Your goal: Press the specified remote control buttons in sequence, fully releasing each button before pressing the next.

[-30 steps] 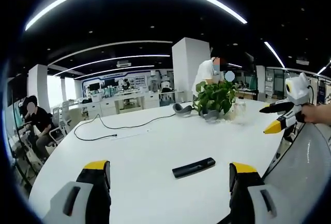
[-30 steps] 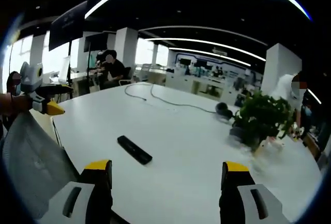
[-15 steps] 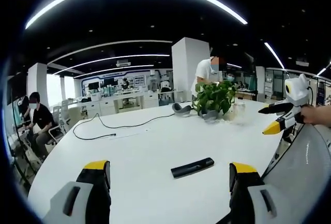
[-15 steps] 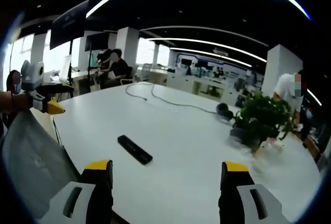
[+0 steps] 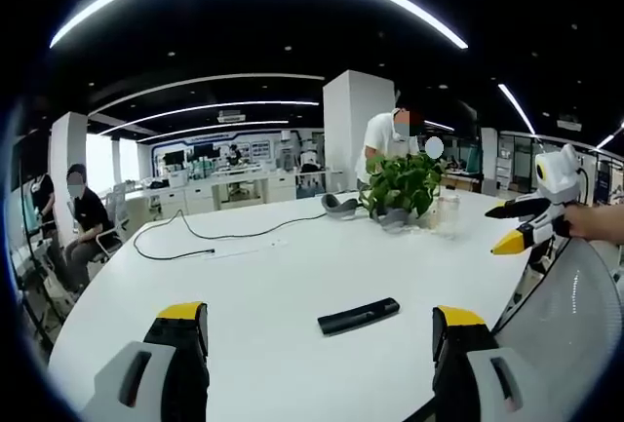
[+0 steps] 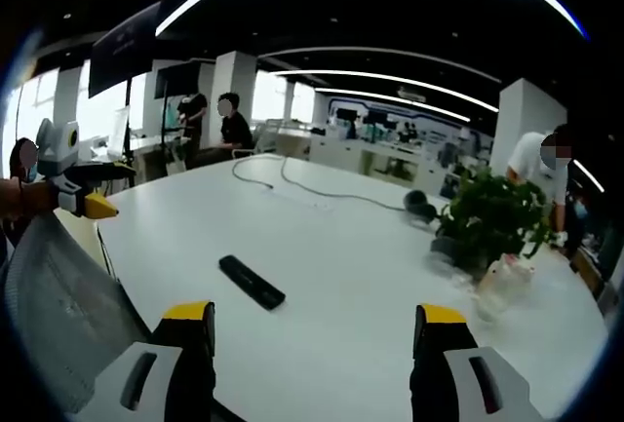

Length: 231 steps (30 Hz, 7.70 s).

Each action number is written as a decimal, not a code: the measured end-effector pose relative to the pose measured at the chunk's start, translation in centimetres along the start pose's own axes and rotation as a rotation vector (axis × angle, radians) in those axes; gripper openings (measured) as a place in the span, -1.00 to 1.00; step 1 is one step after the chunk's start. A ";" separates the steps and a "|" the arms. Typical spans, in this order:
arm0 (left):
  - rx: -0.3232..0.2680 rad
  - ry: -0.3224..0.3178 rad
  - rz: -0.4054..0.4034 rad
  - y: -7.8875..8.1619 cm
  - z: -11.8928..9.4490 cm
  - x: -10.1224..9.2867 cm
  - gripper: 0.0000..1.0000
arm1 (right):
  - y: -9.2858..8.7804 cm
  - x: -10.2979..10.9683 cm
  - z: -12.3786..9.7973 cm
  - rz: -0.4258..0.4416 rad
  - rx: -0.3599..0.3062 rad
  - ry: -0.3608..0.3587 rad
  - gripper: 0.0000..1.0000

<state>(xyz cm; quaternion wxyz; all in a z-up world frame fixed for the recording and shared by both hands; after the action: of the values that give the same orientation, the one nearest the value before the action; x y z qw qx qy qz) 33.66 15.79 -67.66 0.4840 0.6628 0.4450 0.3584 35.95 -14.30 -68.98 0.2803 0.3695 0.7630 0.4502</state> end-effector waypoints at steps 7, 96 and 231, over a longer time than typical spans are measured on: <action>0.011 -0.009 0.003 -0.1 0.0 -0.2 1.00 | 0.0 -0.2 -0.1 0.006 -0.003 -0.008 0.64; 0.587 -0.644 0.409 -5.4 15.8 -2.9 0.45 | -0.9 -0.8 0.0 0.085 0.041 -0.004 0.19; 0.690 -0.812 0.682 -13.4 13.7 -7.6 -0.51 | -2.8 -0.6 0.7 0.008 0.175 0.013 -0.02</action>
<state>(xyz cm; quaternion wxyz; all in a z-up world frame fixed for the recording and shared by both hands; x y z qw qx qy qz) 40.21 6.05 -84.64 0.2312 0.9684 0.0797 0.0483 35.89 -15.37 -71.75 0.2404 0.3927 0.7997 0.3854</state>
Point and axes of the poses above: the point that each gripper's makers call its tool centre point, and the gripper's own axes: z roughly forward along the fingers, x roughly to its left, y roughly out of its top, the point moved 2 cm from there along -z, roughly backward along the fingers, and after that the axes turned 4 degrees about y, right-handed, at the moved point
